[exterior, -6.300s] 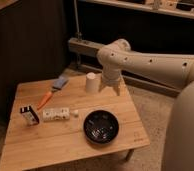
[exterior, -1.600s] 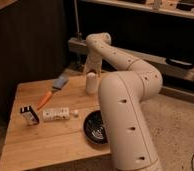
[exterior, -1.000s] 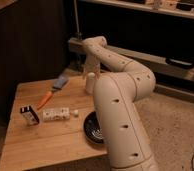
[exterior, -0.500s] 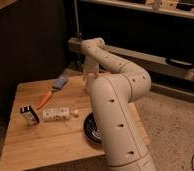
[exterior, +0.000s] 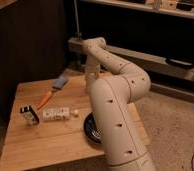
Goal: Place the ceramic cup over the eraser
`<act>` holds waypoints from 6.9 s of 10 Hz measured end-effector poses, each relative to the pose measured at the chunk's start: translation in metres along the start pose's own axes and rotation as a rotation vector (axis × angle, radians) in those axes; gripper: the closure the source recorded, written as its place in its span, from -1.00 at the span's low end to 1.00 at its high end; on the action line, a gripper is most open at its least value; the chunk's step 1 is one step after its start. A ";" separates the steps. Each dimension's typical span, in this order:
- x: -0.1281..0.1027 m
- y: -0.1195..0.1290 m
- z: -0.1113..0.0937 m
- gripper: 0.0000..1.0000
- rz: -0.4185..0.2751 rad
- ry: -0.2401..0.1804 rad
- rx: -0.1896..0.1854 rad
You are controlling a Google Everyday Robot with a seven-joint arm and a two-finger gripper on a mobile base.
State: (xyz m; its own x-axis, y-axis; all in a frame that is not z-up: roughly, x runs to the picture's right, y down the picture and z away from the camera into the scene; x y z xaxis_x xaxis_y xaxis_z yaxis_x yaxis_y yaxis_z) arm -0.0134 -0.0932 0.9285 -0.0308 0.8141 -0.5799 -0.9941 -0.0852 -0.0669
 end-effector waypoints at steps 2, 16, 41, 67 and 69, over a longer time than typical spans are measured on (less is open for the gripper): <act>0.002 0.003 -0.045 1.00 -0.023 -0.032 -0.013; 0.150 0.069 -0.150 1.00 -0.364 -0.151 -0.196; 0.249 0.345 -0.220 1.00 -1.119 -0.380 -0.303; 0.250 0.346 -0.090 1.00 -0.946 -0.297 -0.386; 0.255 0.345 -0.084 1.00 -0.941 -0.310 -0.380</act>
State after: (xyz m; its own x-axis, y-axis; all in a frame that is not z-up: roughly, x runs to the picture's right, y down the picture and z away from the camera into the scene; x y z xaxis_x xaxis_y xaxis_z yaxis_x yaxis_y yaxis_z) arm -0.3559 0.0364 0.6894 0.6560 0.7519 0.0665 -0.5350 0.5253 -0.6616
